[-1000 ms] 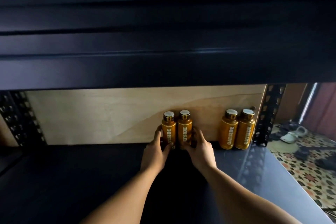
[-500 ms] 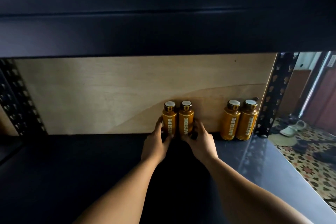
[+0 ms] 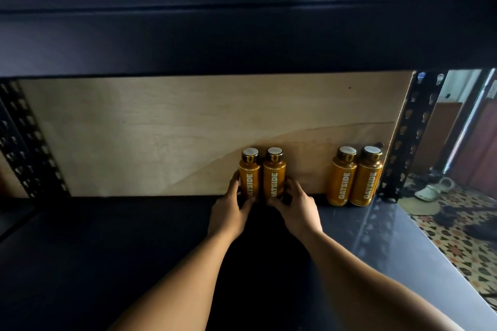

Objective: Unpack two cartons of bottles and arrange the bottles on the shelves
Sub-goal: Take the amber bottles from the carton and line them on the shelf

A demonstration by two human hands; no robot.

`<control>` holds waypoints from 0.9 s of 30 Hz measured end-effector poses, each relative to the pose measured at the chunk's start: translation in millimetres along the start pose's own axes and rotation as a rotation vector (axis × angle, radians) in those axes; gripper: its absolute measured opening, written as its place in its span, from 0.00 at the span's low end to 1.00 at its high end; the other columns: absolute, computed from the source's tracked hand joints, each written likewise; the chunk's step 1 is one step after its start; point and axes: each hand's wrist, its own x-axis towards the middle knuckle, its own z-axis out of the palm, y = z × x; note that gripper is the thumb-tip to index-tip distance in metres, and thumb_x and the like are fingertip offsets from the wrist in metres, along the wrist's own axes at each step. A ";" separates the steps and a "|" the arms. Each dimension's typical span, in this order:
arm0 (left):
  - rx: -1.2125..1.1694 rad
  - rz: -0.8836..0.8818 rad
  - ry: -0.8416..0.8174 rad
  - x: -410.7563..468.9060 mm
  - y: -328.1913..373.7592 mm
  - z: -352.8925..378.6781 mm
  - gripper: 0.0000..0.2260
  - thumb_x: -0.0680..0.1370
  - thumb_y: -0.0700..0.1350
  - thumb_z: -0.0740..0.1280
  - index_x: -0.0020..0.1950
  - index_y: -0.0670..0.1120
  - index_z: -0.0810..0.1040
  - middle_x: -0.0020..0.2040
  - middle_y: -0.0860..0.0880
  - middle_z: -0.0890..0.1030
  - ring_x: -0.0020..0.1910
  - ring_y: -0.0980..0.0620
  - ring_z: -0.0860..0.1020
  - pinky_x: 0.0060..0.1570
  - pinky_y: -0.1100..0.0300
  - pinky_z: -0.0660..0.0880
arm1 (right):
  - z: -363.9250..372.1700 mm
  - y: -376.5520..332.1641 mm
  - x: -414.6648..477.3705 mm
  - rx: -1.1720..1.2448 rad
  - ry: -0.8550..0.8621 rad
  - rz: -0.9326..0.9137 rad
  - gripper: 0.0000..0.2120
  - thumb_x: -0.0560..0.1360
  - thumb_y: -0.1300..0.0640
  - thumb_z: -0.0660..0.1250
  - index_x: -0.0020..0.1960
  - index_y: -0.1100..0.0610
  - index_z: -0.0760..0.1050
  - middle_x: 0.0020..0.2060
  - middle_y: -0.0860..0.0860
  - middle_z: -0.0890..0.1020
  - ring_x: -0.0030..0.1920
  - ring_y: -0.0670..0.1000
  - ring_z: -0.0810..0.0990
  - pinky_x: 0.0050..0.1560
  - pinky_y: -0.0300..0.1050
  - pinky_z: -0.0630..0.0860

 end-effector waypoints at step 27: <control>-0.088 -0.029 -0.082 -151.6 10.5 -37.9 0.20 0.79 0.54 0.70 0.68 0.49 0.77 0.67 0.48 0.78 0.66 0.52 0.76 0.63 0.59 0.74 | -28.0 -47.1 -160.9 -0.046 -0.007 0.134 0.33 0.74 0.41 0.75 0.75 0.49 0.69 0.66 0.51 0.80 0.65 0.51 0.80 0.64 0.49 0.78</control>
